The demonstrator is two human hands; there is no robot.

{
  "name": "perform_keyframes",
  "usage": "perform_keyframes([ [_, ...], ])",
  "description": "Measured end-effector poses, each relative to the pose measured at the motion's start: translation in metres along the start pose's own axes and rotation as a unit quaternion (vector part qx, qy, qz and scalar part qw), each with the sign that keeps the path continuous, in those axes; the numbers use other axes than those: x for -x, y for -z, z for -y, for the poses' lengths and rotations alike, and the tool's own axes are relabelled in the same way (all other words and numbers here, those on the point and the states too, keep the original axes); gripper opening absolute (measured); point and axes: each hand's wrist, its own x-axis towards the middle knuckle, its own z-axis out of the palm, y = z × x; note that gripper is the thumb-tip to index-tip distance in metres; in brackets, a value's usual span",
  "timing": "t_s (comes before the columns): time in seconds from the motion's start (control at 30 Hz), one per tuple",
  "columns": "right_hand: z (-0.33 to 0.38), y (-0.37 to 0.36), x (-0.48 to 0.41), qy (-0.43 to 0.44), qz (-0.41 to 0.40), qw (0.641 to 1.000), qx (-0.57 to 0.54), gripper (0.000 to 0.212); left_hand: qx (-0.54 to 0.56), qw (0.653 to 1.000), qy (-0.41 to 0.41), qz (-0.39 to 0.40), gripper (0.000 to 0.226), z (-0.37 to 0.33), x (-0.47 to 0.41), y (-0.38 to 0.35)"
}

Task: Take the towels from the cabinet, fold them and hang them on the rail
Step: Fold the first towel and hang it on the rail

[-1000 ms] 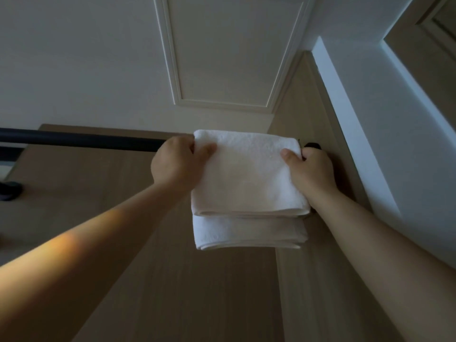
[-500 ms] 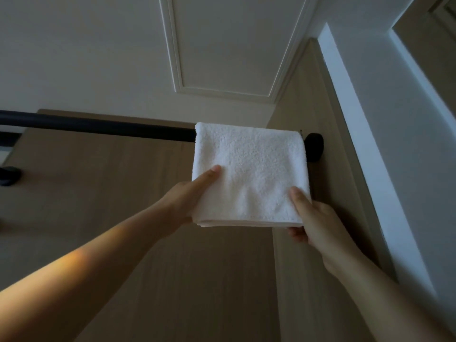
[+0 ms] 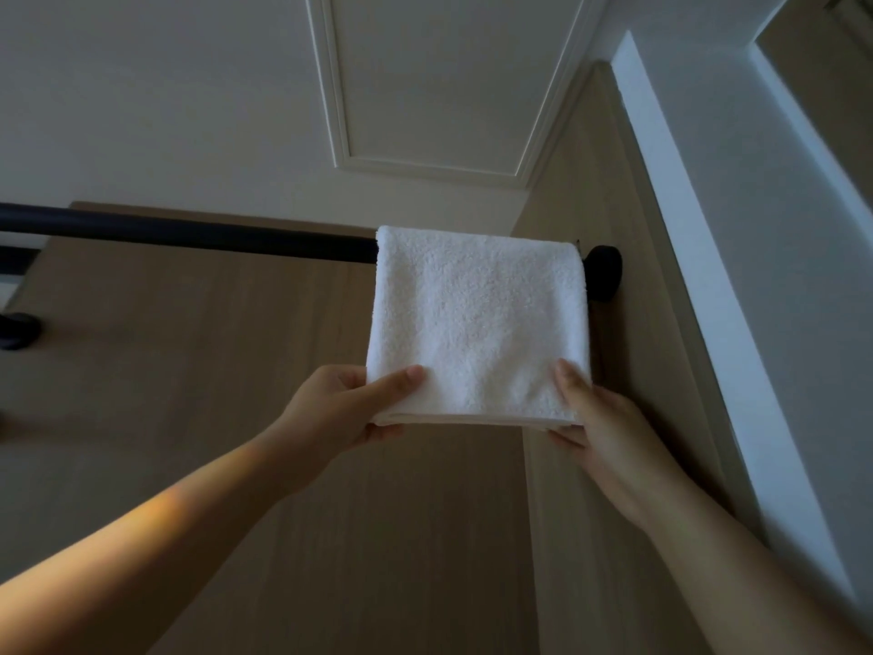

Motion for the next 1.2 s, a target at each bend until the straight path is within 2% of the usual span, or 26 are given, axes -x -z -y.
perform_keyframes([
  [0.17, 0.0, 0.002, 0.002, 0.026, -0.019, 0.999, -0.003, 0.052, -0.029, 0.999, -0.015, -0.011, 0.053, 0.008, 0.001, 0.004],
  [0.3, 0.001, 0.003, 0.011, 0.051, -0.034, 0.998, 0.008, 0.035, -0.022, 0.997, -0.062, -0.044, 0.04, 0.011, 0.005, -0.003],
  [0.37, 0.0, 0.004, 0.013, 0.073, -0.055, 0.995, 0.051, 0.027, -0.015, 0.995, -0.071, -0.067, 0.042, 0.01, 0.006, -0.005],
  [0.47, 0.0, 0.006, 0.017, 0.107, -0.092, 0.984, 0.106, 0.025, -0.039, 0.992, -0.072, -0.092, 0.053, 0.01, 0.009, -0.008],
  [0.57, 0.005, 0.007, 0.016, 0.118, -0.127, 0.976, 0.135, 0.037, -0.048, 0.99, -0.041, -0.125, 0.069, 0.007, 0.009, -0.006],
  [0.63, 0.011, 0.006, 0.014, 0.12, -0.119, 0.968, 0.185, 0.052, -0.055, 0.993, -0.012, -0.101, 0.07, 0.0, 0.006, -0.002],
  [0.73, 0.027, 0.003, 0.014, 0.164, -0.124, 0.935, 0.289, 0.063, -0.047, 0.998, -0.008, -0.047, 0.061, -0.01, 0.002, 0.001],
  [0.83, 0.054, -0.007, 0.006, 0.277, -0.148, 0.871, 0.376, 0.056, -0.039, 0.998, -0.011, -0.039, 0.061, -0.013, 0.001, 0.002],
  [0.97, 0.096, -0.04, -0.024, 0.367, -0.1, 0.797, 0.469, 0.045, -0.037, 0.998, -0.012, -0.04, 0.057, -0.014, 0.002, 0.002],
  [1.03, 0.109, -0.057, -0.044, 0.371, -0.071, 0.769, 0.515, 0.046, -0.032, 0.998, -0.01, -0.044, 0.053, -0.014, 0.003, 0.004],
  [1.2, 0.114, -0.076, -0.074, 0.3, -0.033, 0.76, 0.575, 0.052, -0.047, 0.998, -0.012, -0.048, 0.025, -0.017, 0.004, 0.007],
])
